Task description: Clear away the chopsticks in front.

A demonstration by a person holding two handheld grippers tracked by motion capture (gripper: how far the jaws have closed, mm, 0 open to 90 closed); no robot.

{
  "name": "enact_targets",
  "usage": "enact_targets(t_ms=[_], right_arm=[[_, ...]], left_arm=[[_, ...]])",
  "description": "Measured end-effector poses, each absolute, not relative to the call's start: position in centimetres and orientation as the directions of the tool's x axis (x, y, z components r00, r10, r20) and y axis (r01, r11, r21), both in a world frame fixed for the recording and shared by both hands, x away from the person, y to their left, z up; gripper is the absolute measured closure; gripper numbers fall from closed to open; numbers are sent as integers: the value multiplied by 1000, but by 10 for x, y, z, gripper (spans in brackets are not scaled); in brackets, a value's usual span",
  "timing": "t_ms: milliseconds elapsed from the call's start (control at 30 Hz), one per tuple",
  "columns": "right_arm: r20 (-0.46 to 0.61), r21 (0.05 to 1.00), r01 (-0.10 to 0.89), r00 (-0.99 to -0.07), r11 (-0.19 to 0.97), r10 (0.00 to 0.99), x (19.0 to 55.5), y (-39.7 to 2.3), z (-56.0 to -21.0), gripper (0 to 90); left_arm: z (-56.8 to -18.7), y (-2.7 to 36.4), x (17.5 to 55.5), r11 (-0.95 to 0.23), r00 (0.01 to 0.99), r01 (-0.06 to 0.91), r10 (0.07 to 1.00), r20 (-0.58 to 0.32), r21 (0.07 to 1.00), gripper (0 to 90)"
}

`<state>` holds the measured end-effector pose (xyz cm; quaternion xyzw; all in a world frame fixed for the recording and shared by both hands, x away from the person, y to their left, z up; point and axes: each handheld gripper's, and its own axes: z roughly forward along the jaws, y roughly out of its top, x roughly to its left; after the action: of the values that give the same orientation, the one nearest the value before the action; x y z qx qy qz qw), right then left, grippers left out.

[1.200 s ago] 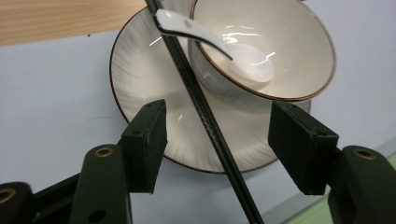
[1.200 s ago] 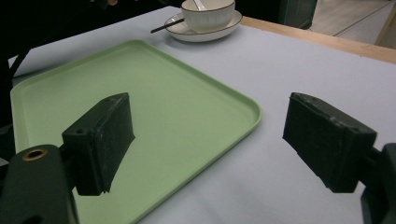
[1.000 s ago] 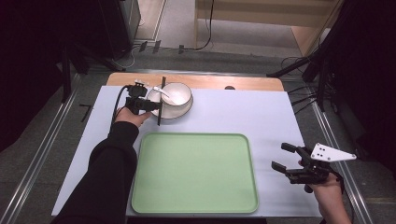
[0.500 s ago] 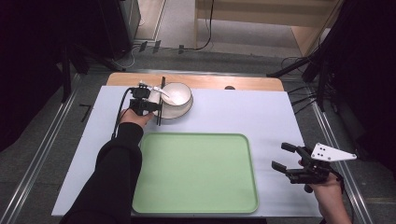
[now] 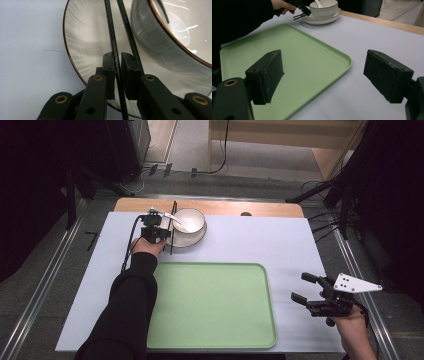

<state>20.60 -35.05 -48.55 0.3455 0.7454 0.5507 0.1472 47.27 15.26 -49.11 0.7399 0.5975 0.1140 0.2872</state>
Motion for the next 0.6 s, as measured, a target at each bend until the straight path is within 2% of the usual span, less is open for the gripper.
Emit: enact_targets(t_ms=[167,467,600], right_arm=[[159,924,349,-719,153,677,206,-351,-485,164],[161,924,350,-720,153,675,206,-350,-485,164],[159,925,348,-719,153,676,205,-351,-485,164]], left_arm=[[-492,153,474,-85,223,826,957,-185,557,848],[-491,154,475,-70,210,832,958,-196,550,856],[-486,161,475,-43,200,839,951,-235,542,858]])
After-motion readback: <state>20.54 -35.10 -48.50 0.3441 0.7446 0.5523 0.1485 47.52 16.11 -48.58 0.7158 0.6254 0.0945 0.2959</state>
